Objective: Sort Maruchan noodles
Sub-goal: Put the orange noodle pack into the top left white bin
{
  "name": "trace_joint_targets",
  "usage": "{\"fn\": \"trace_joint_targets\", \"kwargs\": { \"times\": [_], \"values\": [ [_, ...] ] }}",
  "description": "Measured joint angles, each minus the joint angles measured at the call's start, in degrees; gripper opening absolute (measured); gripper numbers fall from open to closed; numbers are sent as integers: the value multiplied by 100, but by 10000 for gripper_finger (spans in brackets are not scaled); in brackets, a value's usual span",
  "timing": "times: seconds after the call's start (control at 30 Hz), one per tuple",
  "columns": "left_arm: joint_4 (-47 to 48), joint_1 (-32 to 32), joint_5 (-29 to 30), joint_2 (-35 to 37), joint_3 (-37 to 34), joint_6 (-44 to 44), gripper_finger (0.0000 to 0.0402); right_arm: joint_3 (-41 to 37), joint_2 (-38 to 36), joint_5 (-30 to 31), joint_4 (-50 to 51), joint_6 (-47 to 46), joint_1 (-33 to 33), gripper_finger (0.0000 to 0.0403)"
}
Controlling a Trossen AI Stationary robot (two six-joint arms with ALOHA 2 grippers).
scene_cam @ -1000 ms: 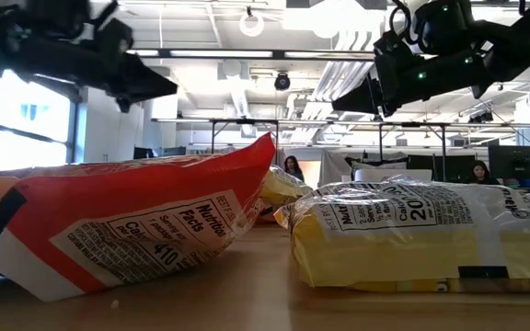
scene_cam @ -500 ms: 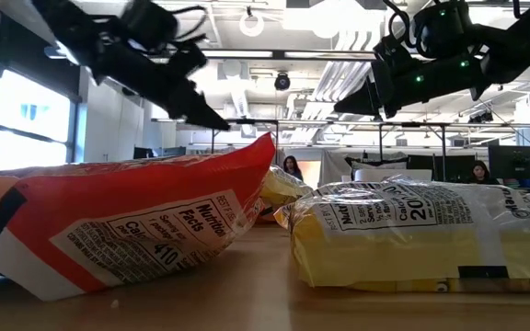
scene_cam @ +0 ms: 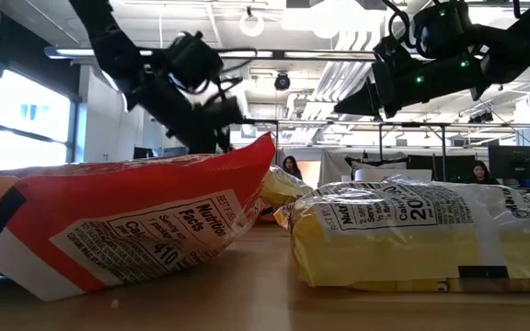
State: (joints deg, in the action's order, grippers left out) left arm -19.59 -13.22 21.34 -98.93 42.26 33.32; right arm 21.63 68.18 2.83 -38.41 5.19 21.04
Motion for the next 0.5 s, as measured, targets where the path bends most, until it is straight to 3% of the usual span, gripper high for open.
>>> {"fn": "trace_joint_targets", "kwargs": {
  "times": [0.2,0.5],
  "values": [
    [-846,178,940,-585,4,469,216,0,0,0,2,25,0,0],
    [-1936,162,1220,-1103,23,595,201,0,0,-2,2,25,0,0]
  ]
}}
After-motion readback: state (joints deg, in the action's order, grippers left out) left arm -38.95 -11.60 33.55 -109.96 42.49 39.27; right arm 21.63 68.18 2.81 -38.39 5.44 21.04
